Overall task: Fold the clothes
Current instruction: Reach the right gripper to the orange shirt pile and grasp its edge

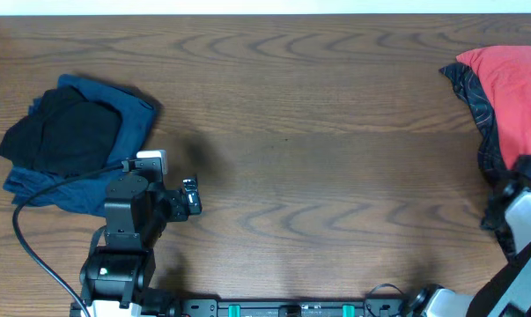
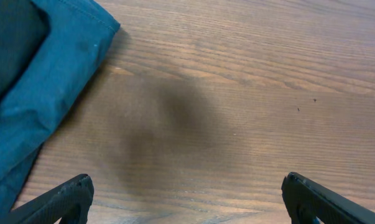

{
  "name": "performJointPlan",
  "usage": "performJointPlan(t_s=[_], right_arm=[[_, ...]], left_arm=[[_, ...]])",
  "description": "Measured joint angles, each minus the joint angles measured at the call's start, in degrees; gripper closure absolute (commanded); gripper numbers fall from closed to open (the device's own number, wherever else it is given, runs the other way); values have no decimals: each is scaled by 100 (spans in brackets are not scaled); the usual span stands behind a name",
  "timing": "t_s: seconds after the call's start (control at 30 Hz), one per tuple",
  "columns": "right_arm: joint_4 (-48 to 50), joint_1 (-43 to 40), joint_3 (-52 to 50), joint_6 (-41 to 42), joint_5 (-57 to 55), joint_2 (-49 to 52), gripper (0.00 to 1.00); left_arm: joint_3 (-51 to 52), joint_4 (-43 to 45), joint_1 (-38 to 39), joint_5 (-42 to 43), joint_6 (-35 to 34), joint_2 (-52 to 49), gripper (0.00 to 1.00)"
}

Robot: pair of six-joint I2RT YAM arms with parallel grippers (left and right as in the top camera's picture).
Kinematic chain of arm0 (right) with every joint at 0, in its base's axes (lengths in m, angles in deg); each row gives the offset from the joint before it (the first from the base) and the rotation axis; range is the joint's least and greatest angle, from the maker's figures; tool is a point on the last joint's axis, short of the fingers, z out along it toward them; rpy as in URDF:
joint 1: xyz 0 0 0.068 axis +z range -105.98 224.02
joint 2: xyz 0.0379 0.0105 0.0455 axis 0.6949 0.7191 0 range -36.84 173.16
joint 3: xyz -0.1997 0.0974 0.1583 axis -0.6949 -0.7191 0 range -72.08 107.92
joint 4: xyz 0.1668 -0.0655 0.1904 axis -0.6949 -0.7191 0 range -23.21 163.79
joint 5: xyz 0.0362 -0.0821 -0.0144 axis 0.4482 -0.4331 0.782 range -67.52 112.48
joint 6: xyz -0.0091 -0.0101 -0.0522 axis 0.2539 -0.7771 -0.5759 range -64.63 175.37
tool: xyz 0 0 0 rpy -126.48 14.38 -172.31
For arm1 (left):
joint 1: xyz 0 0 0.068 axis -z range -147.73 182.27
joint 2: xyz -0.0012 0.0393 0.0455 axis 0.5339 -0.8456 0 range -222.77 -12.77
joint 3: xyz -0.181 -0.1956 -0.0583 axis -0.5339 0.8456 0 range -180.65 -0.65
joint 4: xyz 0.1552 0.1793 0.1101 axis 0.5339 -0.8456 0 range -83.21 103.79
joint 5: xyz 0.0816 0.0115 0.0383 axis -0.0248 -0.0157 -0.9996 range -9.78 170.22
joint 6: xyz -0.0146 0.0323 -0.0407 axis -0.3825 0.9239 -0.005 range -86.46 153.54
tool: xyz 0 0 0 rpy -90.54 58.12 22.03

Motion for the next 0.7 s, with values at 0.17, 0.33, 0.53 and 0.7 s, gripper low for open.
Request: performJointPlan(t_s=[0.17, 0.33, 0.53, 0.7], right_arm=[[304, -597, -4, 55, 125, 184, 34], [575, -990, -7, 72, 323, 188, 36], [892, -1054, -7, 66, 634, 188, 36], [1158, -1054, -7, -37, 916, 188, 38]], left_arm=[[0, 2, 0, 0, 0, 0, 2], [0, 2, 0, 0, 0, 0, 2], [0, 2, 0, 0, 0, 0, 2], [0, 2, 0, 0, 0, 0, 2]])
